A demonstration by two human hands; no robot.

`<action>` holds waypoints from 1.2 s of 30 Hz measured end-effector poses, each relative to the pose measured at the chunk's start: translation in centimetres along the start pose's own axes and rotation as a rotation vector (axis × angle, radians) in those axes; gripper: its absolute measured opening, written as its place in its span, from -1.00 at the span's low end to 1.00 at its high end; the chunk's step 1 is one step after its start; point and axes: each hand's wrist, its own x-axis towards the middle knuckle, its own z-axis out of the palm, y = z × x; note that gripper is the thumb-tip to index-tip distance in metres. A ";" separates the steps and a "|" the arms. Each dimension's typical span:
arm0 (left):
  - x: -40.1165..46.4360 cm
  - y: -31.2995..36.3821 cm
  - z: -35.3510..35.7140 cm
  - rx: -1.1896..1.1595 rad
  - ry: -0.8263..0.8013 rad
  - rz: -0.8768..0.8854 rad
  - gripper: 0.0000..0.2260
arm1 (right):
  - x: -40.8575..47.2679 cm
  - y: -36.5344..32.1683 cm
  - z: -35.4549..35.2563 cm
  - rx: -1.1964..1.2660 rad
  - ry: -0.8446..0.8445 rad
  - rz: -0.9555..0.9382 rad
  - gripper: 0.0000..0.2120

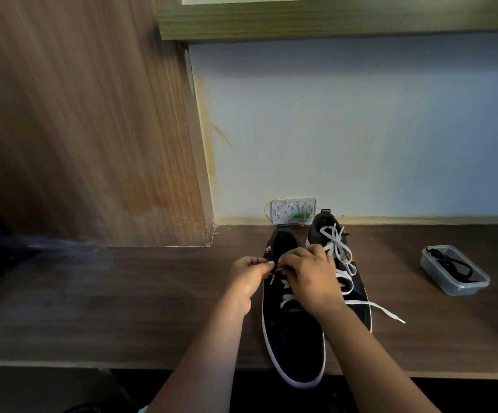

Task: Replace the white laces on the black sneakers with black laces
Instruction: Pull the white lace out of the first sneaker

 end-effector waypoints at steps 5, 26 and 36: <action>0.3 -0.8 0.1 0.160 0.031 0.197 -0.91 | 0.7 1.1 -1.8 0.417 0.430 0.152 -0.92; 0.8 1.6 -5.5 0.615 0.674 0.056 -0.41 | -0.1 2.4 -2.7 0.178 -0.216 0.026 -0.42; -1.6 -0.4 2.7 1.105 0.090 0.664 -0.82 | -0.1 3.3 -2.5 0.322 -0.017 0.250 -0.55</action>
